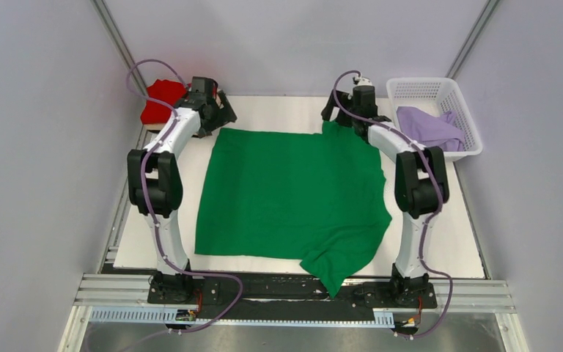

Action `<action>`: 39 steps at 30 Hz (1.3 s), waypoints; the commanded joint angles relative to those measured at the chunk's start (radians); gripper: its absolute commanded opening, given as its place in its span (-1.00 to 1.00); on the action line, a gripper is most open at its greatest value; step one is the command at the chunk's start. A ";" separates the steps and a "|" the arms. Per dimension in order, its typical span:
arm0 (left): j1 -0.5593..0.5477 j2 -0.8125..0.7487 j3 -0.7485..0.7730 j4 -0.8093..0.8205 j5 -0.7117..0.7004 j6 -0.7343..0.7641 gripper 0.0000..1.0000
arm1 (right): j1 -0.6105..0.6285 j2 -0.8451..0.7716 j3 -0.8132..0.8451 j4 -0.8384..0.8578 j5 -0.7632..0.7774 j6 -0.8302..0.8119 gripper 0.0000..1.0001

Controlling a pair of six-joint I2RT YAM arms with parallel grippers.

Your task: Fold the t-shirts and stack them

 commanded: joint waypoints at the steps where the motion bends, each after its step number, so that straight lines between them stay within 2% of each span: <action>1: -0.046 -0.053 -0.066 -0.022 0.023 0.054 1.00 | -0.003 -0.249 -0.253 -0.120 0.079 0.049 1.00; 6: -0.051 -0.012 -0.111 -0.046 0.044 0.063 1.00 | -0.007 -0.375 -0.436 -0.295 0.188 0.122 1.00; 12: -0.053 0.046 -0.124 -0.049 0.050 0.067 1.00 | -0.044 -0.353 -0.492 -0.327 0.188 0.127 1.00; 28: -0.017 0.325 0.136 -0.113 -0.014 -0.012 1.00 | -0.159 0.001 -0.145 -0.375 0.128 0.073 1.00; 31: -0.006 0.380 0.227 -0.131 -0.012 -0.014 1.00 | -0.171 0.054 -0.061 -0.404 0.128 0.081 1.00; 36: -0.002 0.457 0.387 -0.179 0.005 0.013 1.00 | -0.177 0.089 0.048 -0.428 0.150 0.068 1.00; 39: -0.003 0.456 0.449 -0.199 0.030 0.037 1.00 | -0.175 0.039 0.077 -0.441 0.142 0.057 1.00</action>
